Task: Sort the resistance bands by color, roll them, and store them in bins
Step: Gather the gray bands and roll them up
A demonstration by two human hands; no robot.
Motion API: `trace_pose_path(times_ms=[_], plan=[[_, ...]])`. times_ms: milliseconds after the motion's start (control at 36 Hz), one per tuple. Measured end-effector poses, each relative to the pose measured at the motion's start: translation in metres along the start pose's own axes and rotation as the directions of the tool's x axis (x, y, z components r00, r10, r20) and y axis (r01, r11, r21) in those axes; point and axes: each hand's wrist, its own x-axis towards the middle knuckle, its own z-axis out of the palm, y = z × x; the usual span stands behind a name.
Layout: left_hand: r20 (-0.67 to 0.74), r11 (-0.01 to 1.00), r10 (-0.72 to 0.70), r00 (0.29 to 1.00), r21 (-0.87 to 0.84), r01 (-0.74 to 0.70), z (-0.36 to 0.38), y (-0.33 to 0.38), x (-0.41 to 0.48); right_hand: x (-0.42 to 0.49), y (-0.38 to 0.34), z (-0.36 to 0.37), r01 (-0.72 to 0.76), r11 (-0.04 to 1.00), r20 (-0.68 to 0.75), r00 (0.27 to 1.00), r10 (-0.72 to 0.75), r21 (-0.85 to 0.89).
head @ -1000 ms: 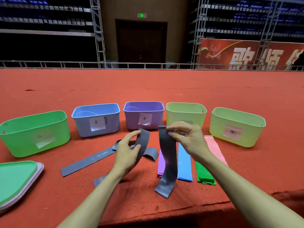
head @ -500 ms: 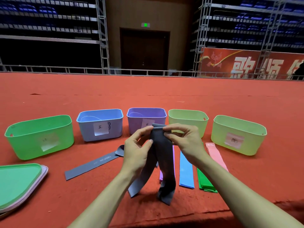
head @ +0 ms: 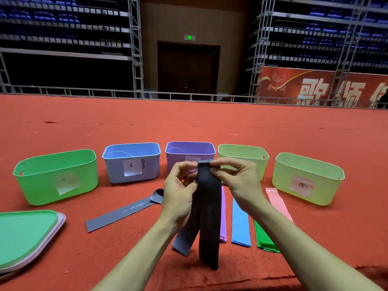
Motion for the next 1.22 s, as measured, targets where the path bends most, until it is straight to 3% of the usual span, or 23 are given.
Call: trace_pose_path(times_ms=[250, 444, 778, 1222], plan=[[0.052, 0.998, -0.051, 0.997, -0.029, 0.053, 0.004, 0.016, 0.001, -0.003, 0.001, 0.004, 0.053, 0.999, 0.01, 0.999, -0.053, -0.003], [0.094, 0.972, -0.137, 0.986, -0.18, 0.152, 0.002, 0.019, 0.002, -0.004, 0.003, 0.005, 0.09, 0.996, 0.028, 0.995, -0.091, 0.028], [0.047, 0.994, -0.105, 0.993, -0.028, 0.106, 0.002, 0.016, 0.003, -0.003, 0.009, 0.001, 0.1, 0.995, 0.046, 0.994, -0.1, 0.004], [0.061, 0.963, 0.064, 0.996, 0.258, -0.078, -0.003, 0.016, 0.004, -0.005, 0.019, -0.003, 0.258, 0.941, 0.059, 0.966, -0.251, -0.218]])
